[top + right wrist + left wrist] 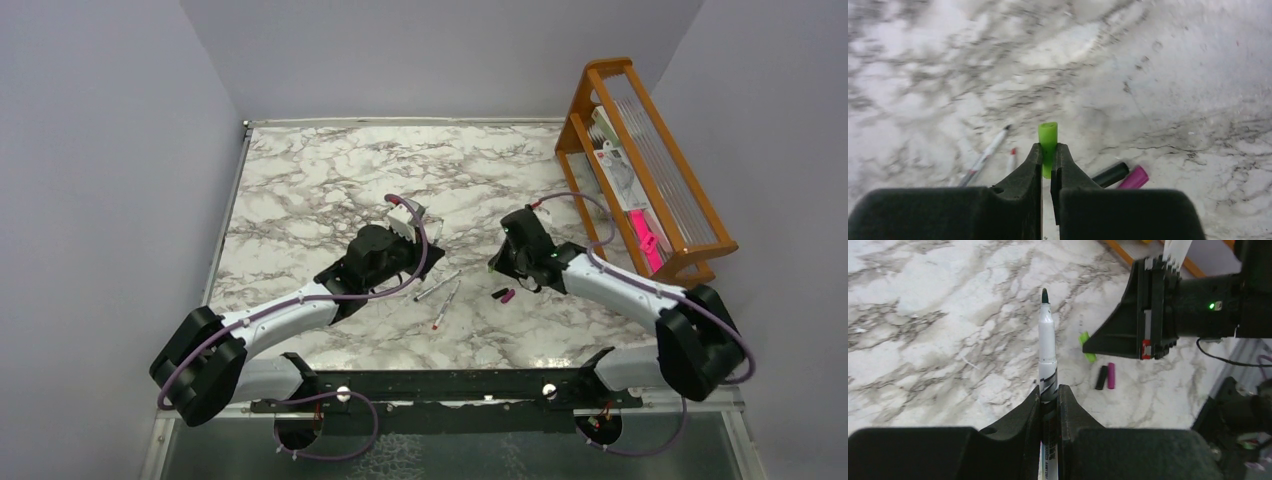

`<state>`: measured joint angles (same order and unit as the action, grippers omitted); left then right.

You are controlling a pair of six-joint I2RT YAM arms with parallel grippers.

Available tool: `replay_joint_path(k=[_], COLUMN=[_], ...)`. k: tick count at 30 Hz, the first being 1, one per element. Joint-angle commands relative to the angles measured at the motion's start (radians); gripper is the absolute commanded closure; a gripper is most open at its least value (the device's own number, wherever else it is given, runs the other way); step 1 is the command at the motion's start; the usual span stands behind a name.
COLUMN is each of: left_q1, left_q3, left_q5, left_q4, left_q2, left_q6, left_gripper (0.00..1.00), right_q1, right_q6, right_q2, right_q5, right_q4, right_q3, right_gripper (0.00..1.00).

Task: Insert the pens into the pen caps

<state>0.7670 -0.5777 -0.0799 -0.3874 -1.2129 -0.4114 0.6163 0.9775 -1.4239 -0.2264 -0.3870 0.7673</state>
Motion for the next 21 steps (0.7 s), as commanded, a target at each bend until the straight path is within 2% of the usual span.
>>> replay_joint_path(k=[1, 7, 13, 21], left_q1=[-0.003, -0.001, 0.015, 0.032], left_q3=[-0.019, -0.048, -0.082, -0.087], left_q5=[-0.191, -0.287, -0.326, -0.329], left_q4=[-0.124, -0.231, -0.26, -0.268], left_q2=[-0.033, -0.106, -0.128, -0.132], left_q6=[-0.13, -0.283, -0.323, -0.329], left_gripper=[1.0, 1.0, 1.0, 1.0], right_q1=[0.008, 0.008, 0.008, 0.007], right_q6=[-0.196, -0.229, -0.319, -0.301], right_q2=[0.213, 0.36, 0.421, 0.485], right_q5=[0.065, 0.104, 0.226, 0.216], right_q4=[0.259, 0.413, 0.665, 0.751], right_q3=[-0.042, -0.069, -0.147, -0.218], right_gripper=[0.99, 0.98, 0.99, 0.99])
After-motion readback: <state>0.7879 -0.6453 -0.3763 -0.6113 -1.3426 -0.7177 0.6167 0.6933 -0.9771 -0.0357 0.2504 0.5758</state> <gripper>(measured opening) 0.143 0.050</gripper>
